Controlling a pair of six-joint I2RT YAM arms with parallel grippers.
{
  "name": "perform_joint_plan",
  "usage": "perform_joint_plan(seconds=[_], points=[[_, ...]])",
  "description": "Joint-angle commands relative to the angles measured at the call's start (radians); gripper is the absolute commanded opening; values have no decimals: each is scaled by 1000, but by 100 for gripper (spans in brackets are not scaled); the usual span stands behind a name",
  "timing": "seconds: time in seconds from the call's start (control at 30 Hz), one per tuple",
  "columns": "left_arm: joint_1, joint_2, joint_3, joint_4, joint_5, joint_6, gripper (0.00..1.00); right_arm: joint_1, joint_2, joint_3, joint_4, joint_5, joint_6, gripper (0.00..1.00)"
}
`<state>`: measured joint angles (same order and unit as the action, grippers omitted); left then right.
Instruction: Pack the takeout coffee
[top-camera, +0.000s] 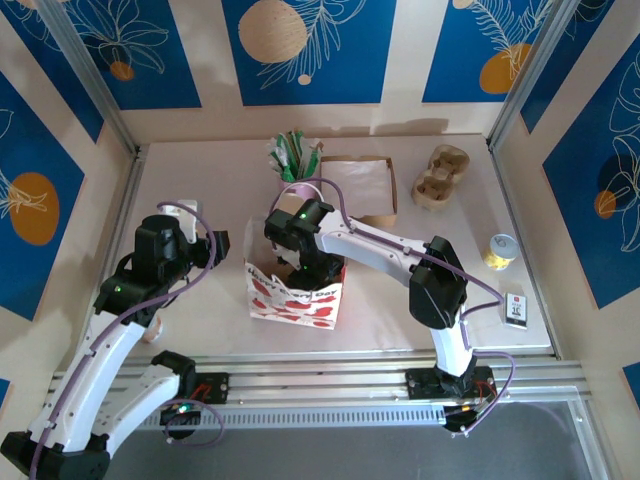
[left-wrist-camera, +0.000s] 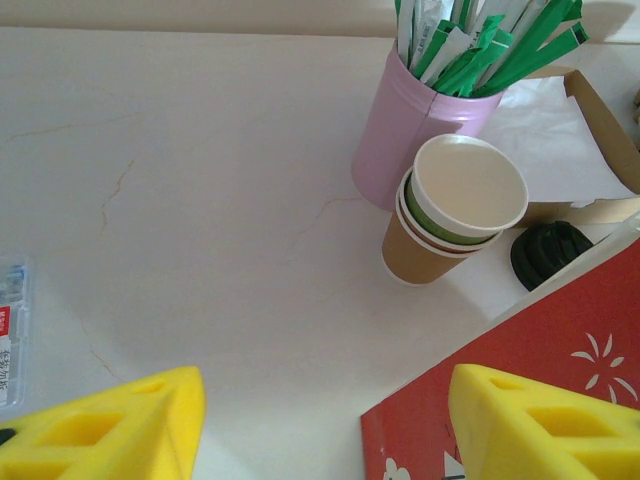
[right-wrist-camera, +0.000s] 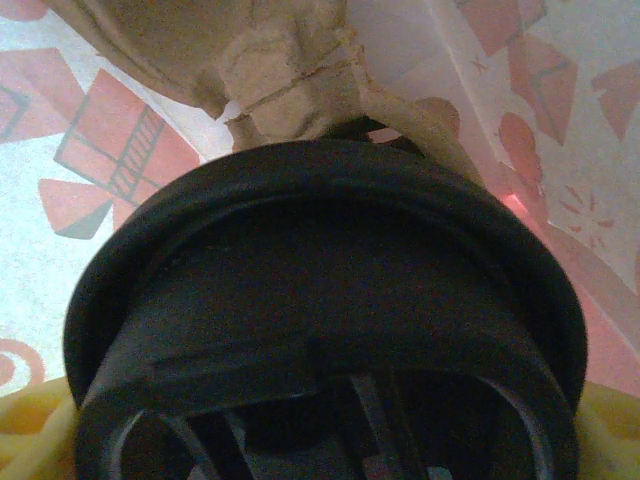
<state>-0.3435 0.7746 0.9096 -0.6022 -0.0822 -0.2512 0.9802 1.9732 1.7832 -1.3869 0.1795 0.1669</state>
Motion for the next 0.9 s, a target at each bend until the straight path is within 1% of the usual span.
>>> perform_joint_plan(seconds=[0.0, 0.47, 0.87], points=[[-9, -5, 8, -7, 12, 25, 65, -4, -3, -22, -6, 23, 20, 58], [-9, -5, 9, -8, 12, 26, 65, -13, -6, -23, -8, 58, 33, 59], [-10, -3, 9, -6, 12, 26, 65, -14, -6, -22, -8, 57, 31, 59]])
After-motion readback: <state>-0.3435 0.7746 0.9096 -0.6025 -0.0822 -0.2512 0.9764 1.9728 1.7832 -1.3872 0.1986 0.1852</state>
